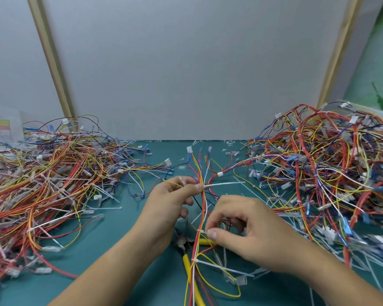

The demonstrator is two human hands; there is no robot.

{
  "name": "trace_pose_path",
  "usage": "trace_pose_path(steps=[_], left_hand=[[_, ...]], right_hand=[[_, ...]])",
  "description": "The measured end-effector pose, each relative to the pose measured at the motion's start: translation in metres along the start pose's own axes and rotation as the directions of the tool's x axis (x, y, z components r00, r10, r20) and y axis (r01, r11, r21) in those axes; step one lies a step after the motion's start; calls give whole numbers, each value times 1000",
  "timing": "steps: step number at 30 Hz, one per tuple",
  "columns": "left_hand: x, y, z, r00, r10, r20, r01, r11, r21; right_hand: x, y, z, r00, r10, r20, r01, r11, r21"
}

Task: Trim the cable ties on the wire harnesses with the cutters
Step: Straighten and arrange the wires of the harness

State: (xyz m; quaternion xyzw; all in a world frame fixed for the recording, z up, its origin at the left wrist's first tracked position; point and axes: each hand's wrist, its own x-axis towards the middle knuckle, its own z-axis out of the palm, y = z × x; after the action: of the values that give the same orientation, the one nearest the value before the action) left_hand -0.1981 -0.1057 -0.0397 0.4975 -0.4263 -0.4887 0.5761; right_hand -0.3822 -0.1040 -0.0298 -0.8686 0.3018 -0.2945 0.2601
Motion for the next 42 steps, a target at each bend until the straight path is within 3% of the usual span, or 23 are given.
trace_pose_path(steps=[2,4,7,12,20,27,35,42], left_hand=[[-2,1,1,998,55,39,-54,998,-20],[-5,2,2,992,115,52,-116,993,5],[-9,4,5,975,205,84,-208,978,28],[-14,5,12,942,306,134,-316,947,57],[-13,0,12,920,349,177,-364,930,60],[-15,0,12,913,329,240,-361,927,103],[-15,3,14,916,297,268,-327,942,74],[-13,4,11,938,243,247,-264,963,57]], right_hand=[[1,-1,1,982,-17,-191,21,1000,22],[3,-2,-3,916,-52,-397,50,999,-16],[4,1,-9,841,-55,-538,-18,991,-130],[5,5,-6,933,41,-356,-112,977,-181],[5,12,1,970,152,-189,-126,982,143],[9,17,1,972,212,-98,-181,949,259],[10,11,4,947,257,-193,-126,850,512],[10,8,4,951,220,-217,-83,857,508]])
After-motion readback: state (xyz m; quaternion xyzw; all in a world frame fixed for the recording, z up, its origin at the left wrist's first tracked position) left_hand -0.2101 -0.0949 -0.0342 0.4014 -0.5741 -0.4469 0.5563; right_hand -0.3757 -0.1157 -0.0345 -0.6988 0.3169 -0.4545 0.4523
